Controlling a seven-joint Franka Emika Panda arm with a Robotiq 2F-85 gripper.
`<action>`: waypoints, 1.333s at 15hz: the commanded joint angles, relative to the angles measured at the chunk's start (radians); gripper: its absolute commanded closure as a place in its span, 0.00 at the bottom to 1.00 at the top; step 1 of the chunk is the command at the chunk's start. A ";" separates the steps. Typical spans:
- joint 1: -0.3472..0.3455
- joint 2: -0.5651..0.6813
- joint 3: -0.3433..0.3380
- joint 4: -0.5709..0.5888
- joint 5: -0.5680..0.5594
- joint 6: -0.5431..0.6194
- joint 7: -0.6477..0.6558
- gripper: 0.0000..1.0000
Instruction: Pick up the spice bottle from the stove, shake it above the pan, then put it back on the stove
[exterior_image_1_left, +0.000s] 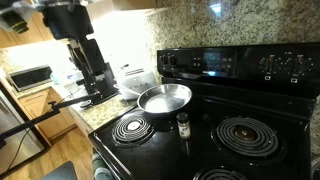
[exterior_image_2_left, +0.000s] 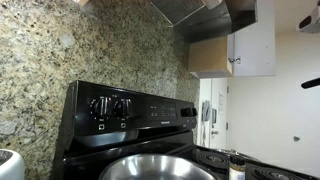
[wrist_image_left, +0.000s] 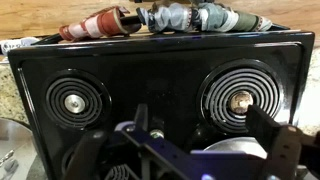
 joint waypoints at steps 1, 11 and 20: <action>0.007 0.000 -0.005 0.002 -0.003 -0.002 0.003 0.00; 0.007 0.000 -0.005 0.002 -0.003 -0.002 0.003 0.00; 0.100 -0.098 -0.008 -0.087 0.098 0.227 -0.083 0.00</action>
